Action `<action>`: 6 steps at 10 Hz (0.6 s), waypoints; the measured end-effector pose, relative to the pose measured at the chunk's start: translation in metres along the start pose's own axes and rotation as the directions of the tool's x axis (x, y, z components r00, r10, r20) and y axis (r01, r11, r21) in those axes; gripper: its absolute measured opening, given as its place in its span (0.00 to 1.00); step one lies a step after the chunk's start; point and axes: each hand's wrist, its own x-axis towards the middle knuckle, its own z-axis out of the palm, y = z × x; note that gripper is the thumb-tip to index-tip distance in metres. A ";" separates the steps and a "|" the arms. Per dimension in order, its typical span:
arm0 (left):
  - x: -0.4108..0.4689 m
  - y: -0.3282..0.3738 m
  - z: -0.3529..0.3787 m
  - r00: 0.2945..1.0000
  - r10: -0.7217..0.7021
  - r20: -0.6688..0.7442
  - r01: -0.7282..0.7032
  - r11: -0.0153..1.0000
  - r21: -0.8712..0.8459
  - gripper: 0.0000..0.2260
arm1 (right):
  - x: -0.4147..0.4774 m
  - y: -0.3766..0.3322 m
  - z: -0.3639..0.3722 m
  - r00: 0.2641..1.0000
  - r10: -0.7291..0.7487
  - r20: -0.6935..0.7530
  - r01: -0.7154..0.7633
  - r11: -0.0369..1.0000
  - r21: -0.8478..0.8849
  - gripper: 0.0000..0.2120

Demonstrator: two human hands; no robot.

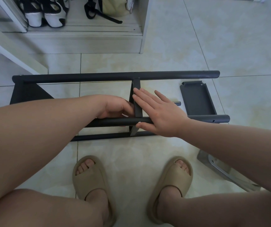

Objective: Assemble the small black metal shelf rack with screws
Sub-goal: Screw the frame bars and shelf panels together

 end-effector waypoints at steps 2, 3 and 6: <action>0.000 0.001 0.001 0.993 -0.104 -0.064 0.110 0.988 0.109 0.10 | 0.000 0.000 0.000 1.000 0.000 0.000 0.000 1.000 0.000 0.41; 0.000 0.000 0.002 0.998 -0.055 -0.043 0.059 0.993 0.101 0.09 | 0.000 0.000 -0.001 1.000 0.003 0.002 -0.003 1.000 0.006 0.41; 0.000 -0.002 -0.001 1.000 -0.021 -0.001 0.021 1.000 0.024 0.11 | 0.000 -0.001 -0.001 1.000 0.008 0.012 -0.008 1.000 0.011 0.41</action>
